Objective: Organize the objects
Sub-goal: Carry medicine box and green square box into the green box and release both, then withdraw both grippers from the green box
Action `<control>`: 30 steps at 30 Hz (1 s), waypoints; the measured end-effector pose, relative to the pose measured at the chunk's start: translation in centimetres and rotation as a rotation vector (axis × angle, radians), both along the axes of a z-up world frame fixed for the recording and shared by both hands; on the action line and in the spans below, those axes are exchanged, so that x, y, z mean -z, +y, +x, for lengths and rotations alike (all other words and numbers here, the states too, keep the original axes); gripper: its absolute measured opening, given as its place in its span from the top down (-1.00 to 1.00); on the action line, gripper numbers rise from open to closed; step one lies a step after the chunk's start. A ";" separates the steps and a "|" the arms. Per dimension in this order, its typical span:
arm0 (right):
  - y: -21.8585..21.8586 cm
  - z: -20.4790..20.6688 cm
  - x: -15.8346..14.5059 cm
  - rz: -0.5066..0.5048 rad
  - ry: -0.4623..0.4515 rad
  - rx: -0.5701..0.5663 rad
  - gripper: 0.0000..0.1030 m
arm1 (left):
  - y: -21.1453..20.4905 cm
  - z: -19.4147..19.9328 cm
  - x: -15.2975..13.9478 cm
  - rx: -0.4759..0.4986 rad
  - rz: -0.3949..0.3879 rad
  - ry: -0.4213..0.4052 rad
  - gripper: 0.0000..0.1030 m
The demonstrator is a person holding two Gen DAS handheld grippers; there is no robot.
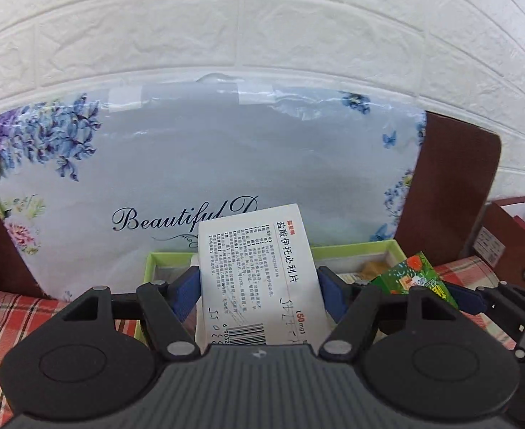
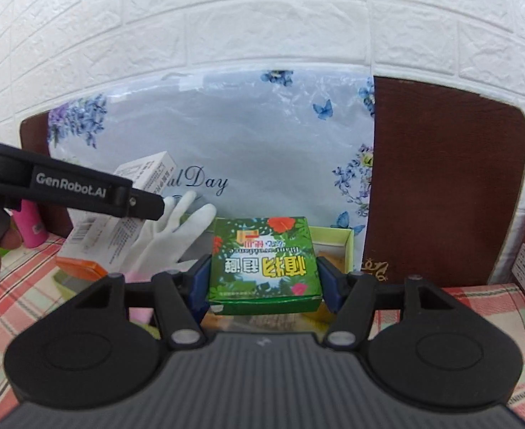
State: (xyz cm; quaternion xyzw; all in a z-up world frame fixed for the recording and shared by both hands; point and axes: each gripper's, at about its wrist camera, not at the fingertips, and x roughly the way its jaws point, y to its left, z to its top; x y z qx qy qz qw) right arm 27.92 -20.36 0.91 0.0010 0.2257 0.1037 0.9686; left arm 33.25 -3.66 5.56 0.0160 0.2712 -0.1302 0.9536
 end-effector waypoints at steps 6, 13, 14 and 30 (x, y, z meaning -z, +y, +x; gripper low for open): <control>0.1 2.4 2.8 -0.033 -0.038 0.003 -0.82 | 0.9 1.8 2.7 -0.045 0.003 -0.003 -0.73; 0.1 0.2 3.7 -0.070 -0.075 -0.008 -0.97 | 2.3 0.2 2.7 -0.071 -0.027 -0.025 -0.73; 0.2 -0.3 3.2 -0.074 -0.079 -0.009 -1.00 | 2.4 -0.5 2.2 -0.073 -0.031 -0.042 -0.73; -0.5 -18.0 -2.5 -0.033 0.019 0.027 -1.00 | 2.5 -21.9 -1.2 -0.169 0.075 -0.122 -1.00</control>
